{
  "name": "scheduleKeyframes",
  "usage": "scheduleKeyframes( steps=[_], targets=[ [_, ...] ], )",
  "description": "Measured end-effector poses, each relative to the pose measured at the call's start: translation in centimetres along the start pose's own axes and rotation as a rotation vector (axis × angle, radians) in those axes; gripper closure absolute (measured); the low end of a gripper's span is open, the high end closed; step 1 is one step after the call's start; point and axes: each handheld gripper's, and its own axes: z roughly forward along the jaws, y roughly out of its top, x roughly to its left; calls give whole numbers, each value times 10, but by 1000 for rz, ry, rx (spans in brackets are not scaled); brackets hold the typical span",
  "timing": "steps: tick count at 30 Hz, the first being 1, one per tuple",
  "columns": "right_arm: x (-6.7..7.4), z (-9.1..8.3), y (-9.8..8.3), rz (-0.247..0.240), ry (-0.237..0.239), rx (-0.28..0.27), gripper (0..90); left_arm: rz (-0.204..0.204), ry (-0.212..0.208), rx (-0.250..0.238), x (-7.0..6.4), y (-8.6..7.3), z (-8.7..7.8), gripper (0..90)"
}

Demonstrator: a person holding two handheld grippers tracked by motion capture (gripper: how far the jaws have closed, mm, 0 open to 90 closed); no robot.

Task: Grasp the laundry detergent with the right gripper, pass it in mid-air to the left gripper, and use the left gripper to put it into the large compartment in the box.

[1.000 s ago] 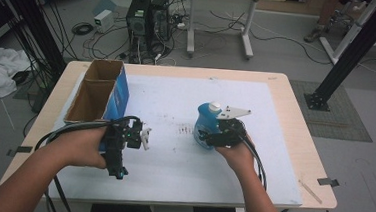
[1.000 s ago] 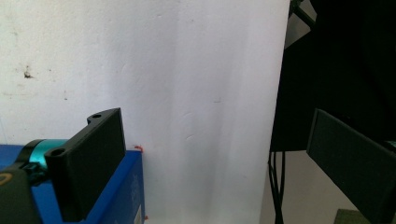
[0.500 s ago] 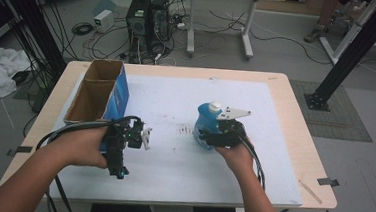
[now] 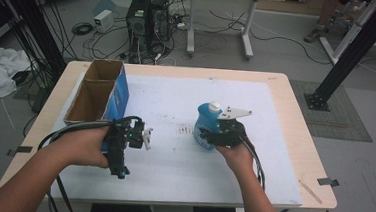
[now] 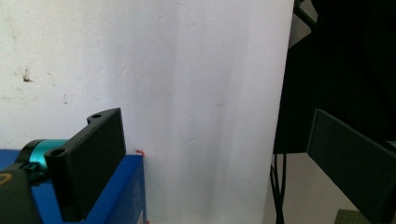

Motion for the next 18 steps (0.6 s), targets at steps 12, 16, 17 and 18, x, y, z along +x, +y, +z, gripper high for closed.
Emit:
scheduleKeyframes(
  steps=[12,16,17,18],
  targets=[
    [0,-5,1,-16,18,4,470,-1,8,-1,0,2,-3,46],
    [3,-14,4,-48,49,-12,471,4,20,0,0,7,-8,46],
    [4,-18,6,-64,66,-14,471,7,24,-3,1,9,-10,46],
    [7,-24,10,-92,83,-14,472,7,25,-3,1,10,-12,46]
  ],
)
